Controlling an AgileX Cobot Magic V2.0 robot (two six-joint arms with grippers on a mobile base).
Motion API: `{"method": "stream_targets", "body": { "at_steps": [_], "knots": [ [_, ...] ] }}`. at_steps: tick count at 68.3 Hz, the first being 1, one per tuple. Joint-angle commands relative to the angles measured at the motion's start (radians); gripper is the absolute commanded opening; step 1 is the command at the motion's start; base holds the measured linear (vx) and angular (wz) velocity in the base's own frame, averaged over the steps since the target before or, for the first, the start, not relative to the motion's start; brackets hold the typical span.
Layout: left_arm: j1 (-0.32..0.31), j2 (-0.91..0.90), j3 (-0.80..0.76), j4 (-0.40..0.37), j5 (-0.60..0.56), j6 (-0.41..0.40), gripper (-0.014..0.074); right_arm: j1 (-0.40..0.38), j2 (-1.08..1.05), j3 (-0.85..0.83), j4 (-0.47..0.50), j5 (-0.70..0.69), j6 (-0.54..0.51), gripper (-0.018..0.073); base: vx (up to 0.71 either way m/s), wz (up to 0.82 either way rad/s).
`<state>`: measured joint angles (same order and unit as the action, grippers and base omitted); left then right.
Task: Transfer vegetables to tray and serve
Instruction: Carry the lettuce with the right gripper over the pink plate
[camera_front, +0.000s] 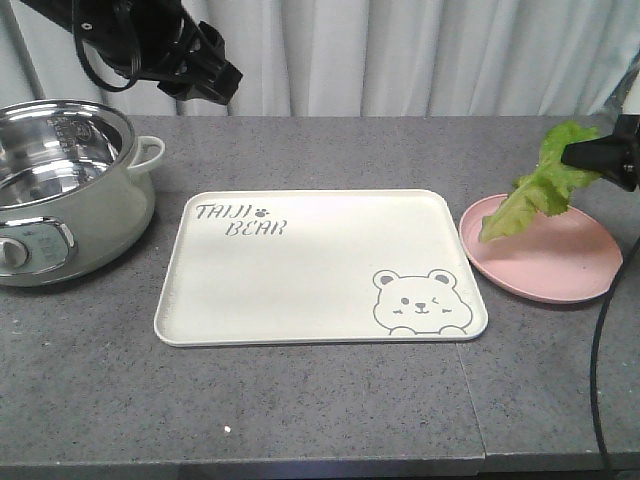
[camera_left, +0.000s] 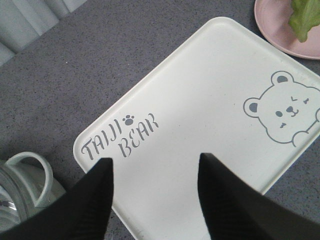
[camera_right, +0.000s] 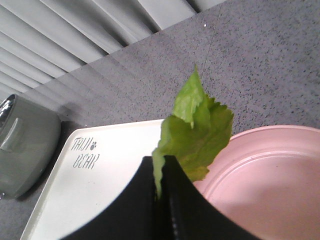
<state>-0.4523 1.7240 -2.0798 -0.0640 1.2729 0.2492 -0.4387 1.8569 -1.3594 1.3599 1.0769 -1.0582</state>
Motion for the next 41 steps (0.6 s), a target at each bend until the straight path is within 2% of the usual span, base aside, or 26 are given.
{"method": "stream_targets", "body": {
  "at_steps": [1, 11, 24, 29, 41],
  "knots": [
    [0.000, -0.033, -0.026, -0.005, -0.022, -0.012, 0.0356, 0.024, -0.023, -0.031, 0.056, 0.007, -0.020, 0.0020, 0.00, 0.00],
    [0.000, -0.027, -0.026, -0.005, -0.022, -0.038, 0.0356, 0.040, 0.007, -0.031, -0.021, -0.087, -0.007, 0.0029, 0.00, 0.00],
    [0.000, -0.026, -0.026, -0.005, -0.022, -0.038, 0.0356, 0.040, 0.030, -0.031, -0.130, -0.109, 0.020, 0.0095, 0.00, 0.00],
    [0.000, -0.026, -0.026, -0.005, -0.022, -0.038, 0.0356, 0.040, 0.030, -0.031, -0.171, -0.121, 0.036, 0.0167, 0.00, 0.00],
    [0.000, -0.026, -0.026, -0.005, -0.022, -0.038, 0.0356, 0.040, 0.030, -0.031, -0.190, -0.173, 0.041, 0.0379, 0.00, 0.00]
  ]
}}
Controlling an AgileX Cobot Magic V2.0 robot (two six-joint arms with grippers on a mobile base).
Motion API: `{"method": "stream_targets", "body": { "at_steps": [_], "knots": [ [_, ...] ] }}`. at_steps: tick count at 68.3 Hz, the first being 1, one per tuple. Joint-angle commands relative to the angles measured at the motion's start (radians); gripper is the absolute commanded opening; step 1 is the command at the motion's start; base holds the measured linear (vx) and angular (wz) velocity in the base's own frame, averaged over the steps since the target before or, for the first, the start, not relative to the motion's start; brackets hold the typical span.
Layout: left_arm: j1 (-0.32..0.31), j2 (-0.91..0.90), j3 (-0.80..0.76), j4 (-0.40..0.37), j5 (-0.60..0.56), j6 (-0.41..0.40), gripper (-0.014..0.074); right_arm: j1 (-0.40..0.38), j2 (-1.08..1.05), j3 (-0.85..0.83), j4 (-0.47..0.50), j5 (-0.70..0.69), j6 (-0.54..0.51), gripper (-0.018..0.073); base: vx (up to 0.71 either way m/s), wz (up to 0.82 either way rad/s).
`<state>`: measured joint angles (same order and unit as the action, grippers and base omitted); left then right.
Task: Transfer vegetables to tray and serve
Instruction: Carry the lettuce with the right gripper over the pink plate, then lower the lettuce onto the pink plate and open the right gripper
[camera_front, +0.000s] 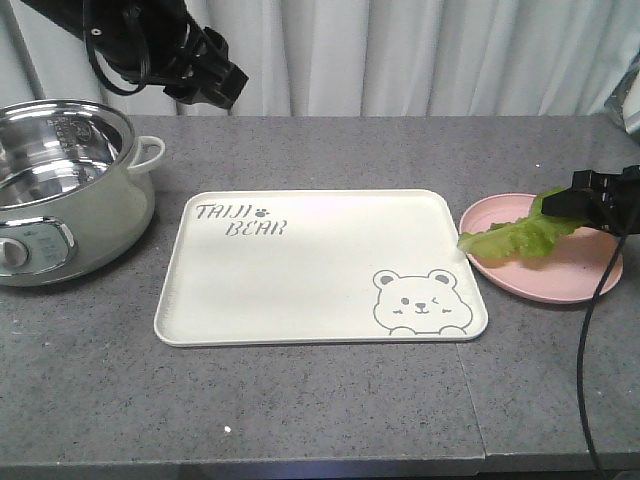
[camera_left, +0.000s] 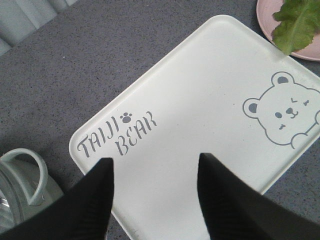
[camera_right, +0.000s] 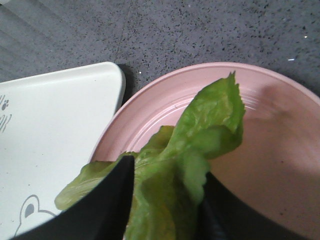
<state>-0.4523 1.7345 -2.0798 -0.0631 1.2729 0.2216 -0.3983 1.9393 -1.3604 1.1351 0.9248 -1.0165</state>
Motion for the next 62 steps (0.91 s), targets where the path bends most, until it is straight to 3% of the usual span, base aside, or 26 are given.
{"method": "stream_targets", "body": {
  "at_steps": [1, 10, 28, 38, 46, 62],
  "knots": [
    [0.000, -0.036, -0.026, -0.006, -0.022, -0.010, 0.0356, 0.000, -0.052, -0.030, 0.030, -0.033, 0.000, 0.0400, 0.00, 0.00],
    [0.000, -0.036, -0.026, -0.006, -0.022, -0.010, 0.0356, 0.000, -0.052, -0.030, -0.041, -0.126, 0.062, 0.0481, 0.00, 0.00],
    [0.000, -0.036, -0.026, -0.006, -0.022, -0.010, 0.0356, 0.000, -0.052, -0.050, -0.100, -0.191, 0.085, 0.0483, 0.00, 0.00],
    [0.000, -0.036, -0.026, -0.006, -0.022, -0.010, 0.0356, -0.002, -0.052, -0.122, -0.163, -0.194, 0.151, 0.0483, 0.00, 0.00],
    [0.000, -0.036, -0.026, -0.006, -0.022, -0.010, 0.0356, -0.003, -0.052, -0.193, -0.261, -0.159, 0.278, 0.0483, 0.00, 0.00],
    [0.000, -0.036, -0.026, -0.006, -0.022, -0.010, 0.0356, -0.003, -0.052, -0.243, -0.563, -0.007, 0.533, 0.0459, 0.00, 0.00]
  ]
}}
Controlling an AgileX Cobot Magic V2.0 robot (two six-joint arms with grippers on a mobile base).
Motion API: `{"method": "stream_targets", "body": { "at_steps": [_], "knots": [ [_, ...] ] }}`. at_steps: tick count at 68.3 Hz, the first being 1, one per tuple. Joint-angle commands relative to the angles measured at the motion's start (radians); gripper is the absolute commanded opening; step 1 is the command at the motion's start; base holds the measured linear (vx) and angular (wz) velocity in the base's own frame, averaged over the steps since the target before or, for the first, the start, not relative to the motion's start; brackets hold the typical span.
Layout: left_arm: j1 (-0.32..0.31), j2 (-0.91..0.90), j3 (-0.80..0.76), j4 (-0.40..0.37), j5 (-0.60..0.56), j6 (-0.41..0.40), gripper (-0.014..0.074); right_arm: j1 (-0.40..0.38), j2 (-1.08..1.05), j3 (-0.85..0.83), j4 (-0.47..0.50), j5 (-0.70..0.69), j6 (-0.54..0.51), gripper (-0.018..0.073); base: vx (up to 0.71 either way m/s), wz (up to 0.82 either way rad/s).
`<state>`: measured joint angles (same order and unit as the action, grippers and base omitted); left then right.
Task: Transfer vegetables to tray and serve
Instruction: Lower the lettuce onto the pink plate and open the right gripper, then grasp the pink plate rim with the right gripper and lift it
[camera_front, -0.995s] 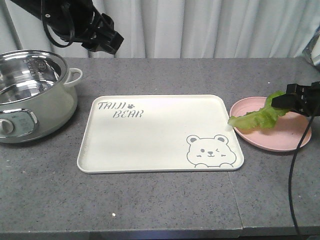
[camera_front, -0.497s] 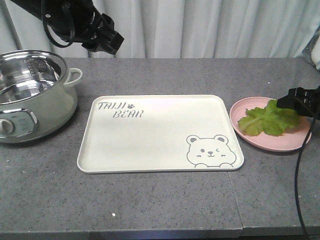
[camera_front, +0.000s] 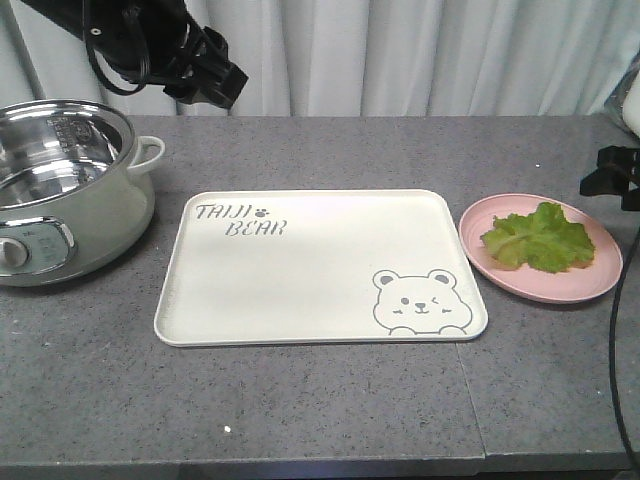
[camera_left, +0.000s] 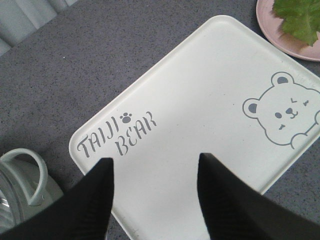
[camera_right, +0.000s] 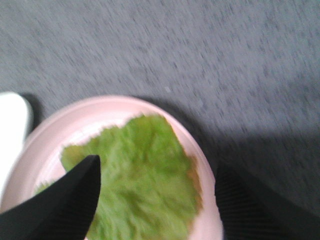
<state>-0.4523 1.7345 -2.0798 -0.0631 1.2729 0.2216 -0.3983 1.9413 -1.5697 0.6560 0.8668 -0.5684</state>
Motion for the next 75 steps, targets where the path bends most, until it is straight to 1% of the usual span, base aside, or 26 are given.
{"method": "stream_targets", "body": {
  "at_steps": [1, 6, 11, 23, 36, 56, 65, 75],
  "knots": [
    [0.000, -0.036, -0.026, -0.006, -0.022, -0.010, 0.0356, -0.003, -0.054, -0.033, -0.096, 0.059, 0.094, 0.0458, 0.00, 0.00],
    [0.000, -0.036, -0.026, -0.006, -0.022, -0.010, 0.0356, -0.003, -0.054, -0.033, -0.145, 0.083, 0.124, 0.0449, 0.00, 0.00],
    [0.000, -0.036, -0.026, -0.006, -0.022, -0.010, 0.0356, -0.003, -0.054, -0.033, -0.159, 0.091, 0.130, 0.0441, 0.00, 0.00],
    [0.000, -0.036, -0.026, -0.006, -0.022, -0.010, 0.0356, -0.003, -0.054, -0.032, -0.181, 0.087, 0.164, 0.0418, 0.00, 0.00],
    [0.000, -0.036, -0.026, -0.006, -0.022, -0.010, 0.0356, -0.003, -0.032, -0.025, -0.205, 0.100, 0.169, 0.0410, 0.00, 0.00],
    [0.000, -0.036, -0.026, -0.005, -0.022, -0.009, 0.0356, 0.000, 0.022, -0.025, -0.205, 0.130, 0.175, 0.0404, 0.00, 0.00],
    [0.000, -0.036, -0.026, -0.005, -0.022, -0.009, 0.0356, 0.000, 0.037, -0.025, -0.205, 0.152, 0.175, 0.0349, 0.00, 0.00],
    [0.000, -0.036, -0.026, -0.005, -0.022, -0.009, 0.0356, 0.000, 0.039, -0.025, -0.205, 0.164, 0.175, 0.0200, 0.00, 0.00]
  ]
}}
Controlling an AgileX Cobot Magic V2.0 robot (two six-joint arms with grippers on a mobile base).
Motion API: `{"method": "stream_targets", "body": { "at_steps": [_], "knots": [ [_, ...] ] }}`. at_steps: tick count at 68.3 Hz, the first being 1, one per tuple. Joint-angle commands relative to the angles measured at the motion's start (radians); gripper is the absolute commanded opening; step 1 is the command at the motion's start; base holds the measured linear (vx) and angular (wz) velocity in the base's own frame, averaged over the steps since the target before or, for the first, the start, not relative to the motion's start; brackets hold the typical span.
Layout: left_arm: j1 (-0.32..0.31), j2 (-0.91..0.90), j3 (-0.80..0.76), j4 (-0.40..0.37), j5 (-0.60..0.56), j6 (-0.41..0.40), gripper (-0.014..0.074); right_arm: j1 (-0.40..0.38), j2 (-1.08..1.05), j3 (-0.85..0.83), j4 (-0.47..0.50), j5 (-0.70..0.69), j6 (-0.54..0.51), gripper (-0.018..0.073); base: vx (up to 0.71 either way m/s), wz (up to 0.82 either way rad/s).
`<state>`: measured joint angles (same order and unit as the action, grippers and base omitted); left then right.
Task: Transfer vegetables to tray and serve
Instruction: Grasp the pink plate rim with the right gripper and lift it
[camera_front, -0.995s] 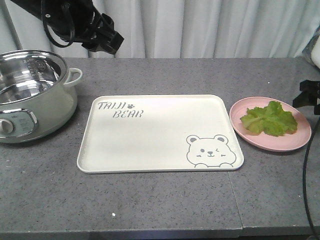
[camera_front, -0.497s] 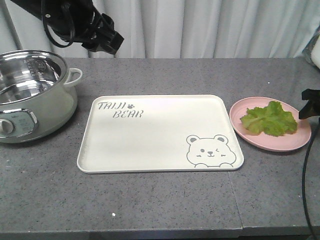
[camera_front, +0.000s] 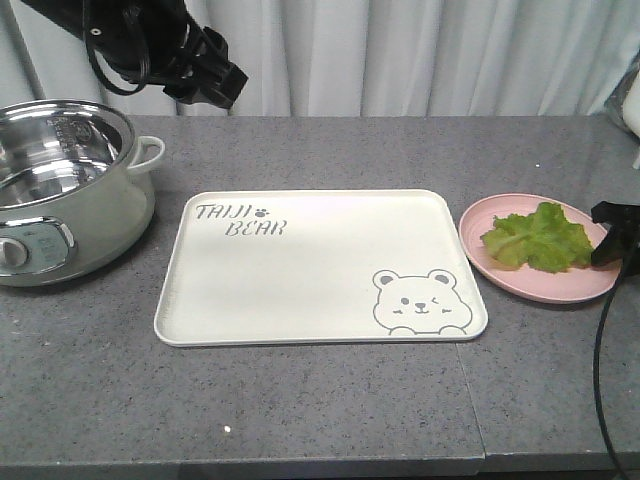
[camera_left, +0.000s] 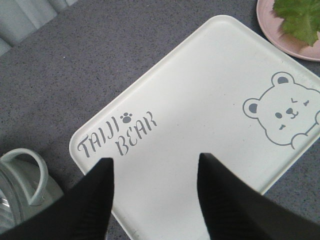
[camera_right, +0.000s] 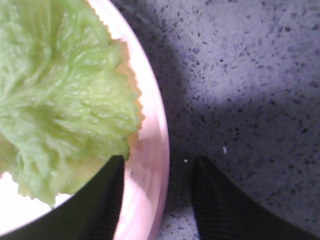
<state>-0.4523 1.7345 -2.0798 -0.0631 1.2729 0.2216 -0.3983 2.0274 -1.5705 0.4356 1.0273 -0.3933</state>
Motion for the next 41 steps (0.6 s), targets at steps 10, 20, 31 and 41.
{"method": "stream_targets", "body": {
  "at_steps": [10, 20, 31, 41],
  "knots": [
    [0.000, -0.036, -0.026, -0.005, -0.022, -0.009, 0.0356, 0.000, -0.048, -0.024, 0.016, 0.004, 0.000, 0.0024, 0.00, 0.00],
    [0.000, -0.036, -0.026, -0.005, -0.022, -0.009, 0.0356, -0.002, -0.048, -0.029, 0.018, 0.009, -0.001, -0.0010, 0.00, 0.00],
    [0.000, -0.037, -0.026, -0.005, -0.022, -0.009, 0.0356, -0.003, -0.068, -0.029, 0.021, -0.007, -0.002, -0.0008, 0.00, 0.00],
    [0.000, -0.037, -0.026, -0.005, -0.022, -0.010, 0.0356, -0.027, -0.115, -0.029, 0.061, -0.036, -0.005, -0.0006, 0.00, 0.00]
  ]
}}
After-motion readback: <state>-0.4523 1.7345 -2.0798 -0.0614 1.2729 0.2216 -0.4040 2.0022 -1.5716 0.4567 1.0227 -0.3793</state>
